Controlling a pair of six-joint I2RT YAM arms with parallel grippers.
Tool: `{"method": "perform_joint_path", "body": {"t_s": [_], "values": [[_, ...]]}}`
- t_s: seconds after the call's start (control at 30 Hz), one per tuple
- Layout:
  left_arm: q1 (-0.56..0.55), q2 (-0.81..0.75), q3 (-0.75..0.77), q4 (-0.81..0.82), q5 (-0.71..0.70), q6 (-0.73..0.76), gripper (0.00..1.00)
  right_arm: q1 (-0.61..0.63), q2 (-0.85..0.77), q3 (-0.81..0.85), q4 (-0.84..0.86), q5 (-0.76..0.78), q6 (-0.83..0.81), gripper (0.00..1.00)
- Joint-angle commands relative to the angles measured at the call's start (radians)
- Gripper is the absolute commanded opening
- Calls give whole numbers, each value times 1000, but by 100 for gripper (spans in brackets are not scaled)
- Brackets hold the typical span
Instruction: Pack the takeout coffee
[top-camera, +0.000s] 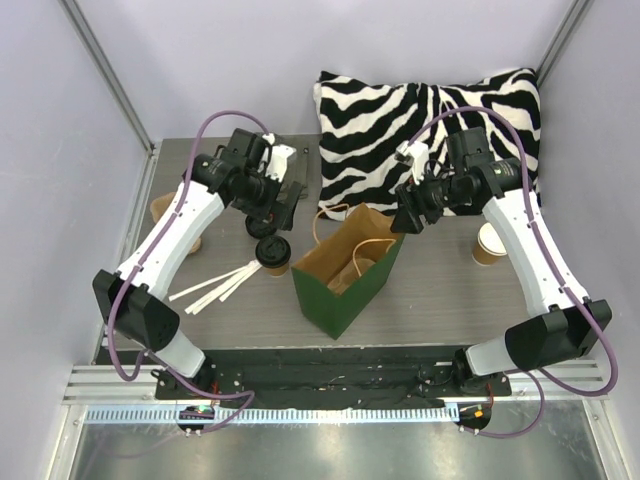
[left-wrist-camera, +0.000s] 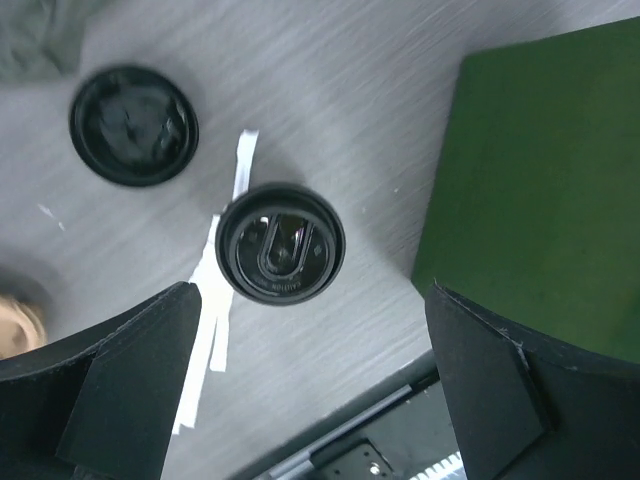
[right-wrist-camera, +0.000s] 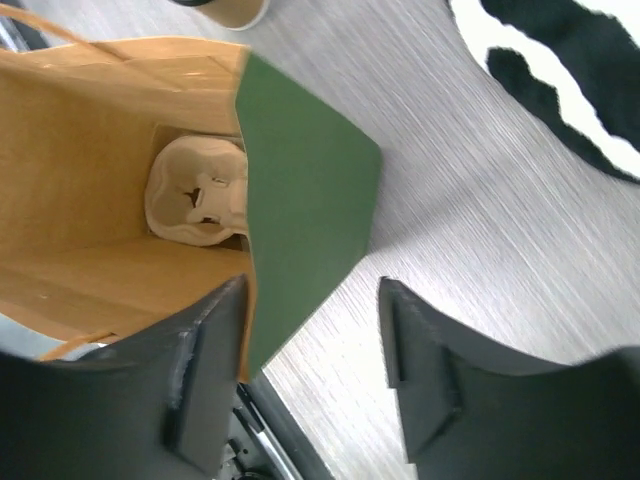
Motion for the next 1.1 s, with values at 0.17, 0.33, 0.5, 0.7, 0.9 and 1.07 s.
{"method": "perform_joint_path", "body": {"t_s": [0.17, 0.33, 0.5, 0.7, 0.9, 1.07], "values": [[2, -65, -138, 58, -63, -54, 100, -27, -57, 11, 28, 8, 41, 76], [2, -202, -383, 349, -81, -51, 100, -25, -51, 28, 29, 5, 39, 79], [0, -216, -469, 436, -40, -15, 100, -25, -53, 33, 29, 6, 28, 80], [2, -239, -577, 584, -60, -38, 100, -25, -45, 39, 34, 9, 25, 81], [0, -217, -610, 616, -94, -35, 98, -27, -36, 50, 34, 8, 22, 81], [2, -211, -633, 624, -87, -37, 95, -27, -27, 53, 34, 6, 19, 82]]}}
